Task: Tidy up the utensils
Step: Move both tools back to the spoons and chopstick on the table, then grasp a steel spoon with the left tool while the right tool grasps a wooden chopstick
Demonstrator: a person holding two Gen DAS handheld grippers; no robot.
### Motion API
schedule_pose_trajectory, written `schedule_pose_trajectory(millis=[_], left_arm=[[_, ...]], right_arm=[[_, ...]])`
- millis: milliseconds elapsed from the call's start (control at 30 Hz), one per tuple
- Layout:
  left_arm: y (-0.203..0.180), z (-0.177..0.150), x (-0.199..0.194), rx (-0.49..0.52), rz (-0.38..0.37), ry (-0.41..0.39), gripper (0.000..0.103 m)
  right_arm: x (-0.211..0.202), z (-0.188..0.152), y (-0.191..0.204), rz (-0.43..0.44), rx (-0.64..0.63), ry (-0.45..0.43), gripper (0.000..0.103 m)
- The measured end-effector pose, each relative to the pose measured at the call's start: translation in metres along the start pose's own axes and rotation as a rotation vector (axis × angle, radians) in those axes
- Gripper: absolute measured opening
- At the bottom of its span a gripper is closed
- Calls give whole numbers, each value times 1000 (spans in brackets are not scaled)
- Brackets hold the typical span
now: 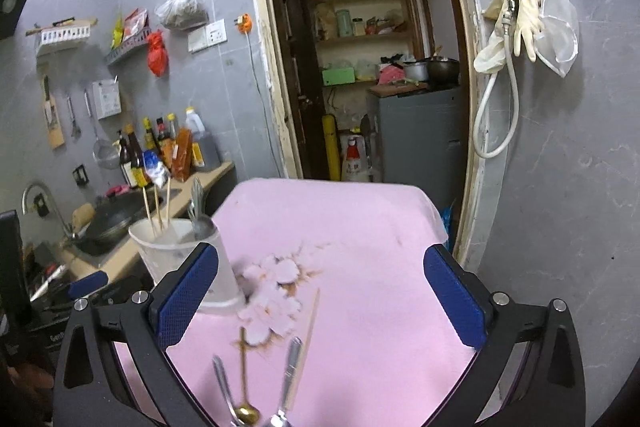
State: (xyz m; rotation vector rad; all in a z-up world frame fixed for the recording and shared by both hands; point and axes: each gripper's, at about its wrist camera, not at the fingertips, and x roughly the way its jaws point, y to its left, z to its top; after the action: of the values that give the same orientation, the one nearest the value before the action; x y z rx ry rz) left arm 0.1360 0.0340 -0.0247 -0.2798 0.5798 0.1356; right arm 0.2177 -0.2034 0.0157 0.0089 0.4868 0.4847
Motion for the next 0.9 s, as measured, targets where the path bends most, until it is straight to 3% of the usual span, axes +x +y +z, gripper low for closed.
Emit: schedule_pose_trajectory(millis=[133,400,467,567,733,900], left_arm=[[-11,-26,10,-44,28,75,91],[-2,-64,45,-223,9,261,90],[1,-67,52,-245,-3,293,74],[1,-70,63,-237,-12,335,54],[-5,-72,75,-214,-44,370,40],[-2,-70,88,-212,-18,401,28]], right_arm=[[4,-11,-19,35,-9,39,103],[31,-35,-45,76,-2,142,103],[44,-42,-51,93,12,185,102],[64,-53,-56,120,24,244,90],[98,-66,-53,169,11,338,65],[131,-74,-46,210,-11,412,50]])
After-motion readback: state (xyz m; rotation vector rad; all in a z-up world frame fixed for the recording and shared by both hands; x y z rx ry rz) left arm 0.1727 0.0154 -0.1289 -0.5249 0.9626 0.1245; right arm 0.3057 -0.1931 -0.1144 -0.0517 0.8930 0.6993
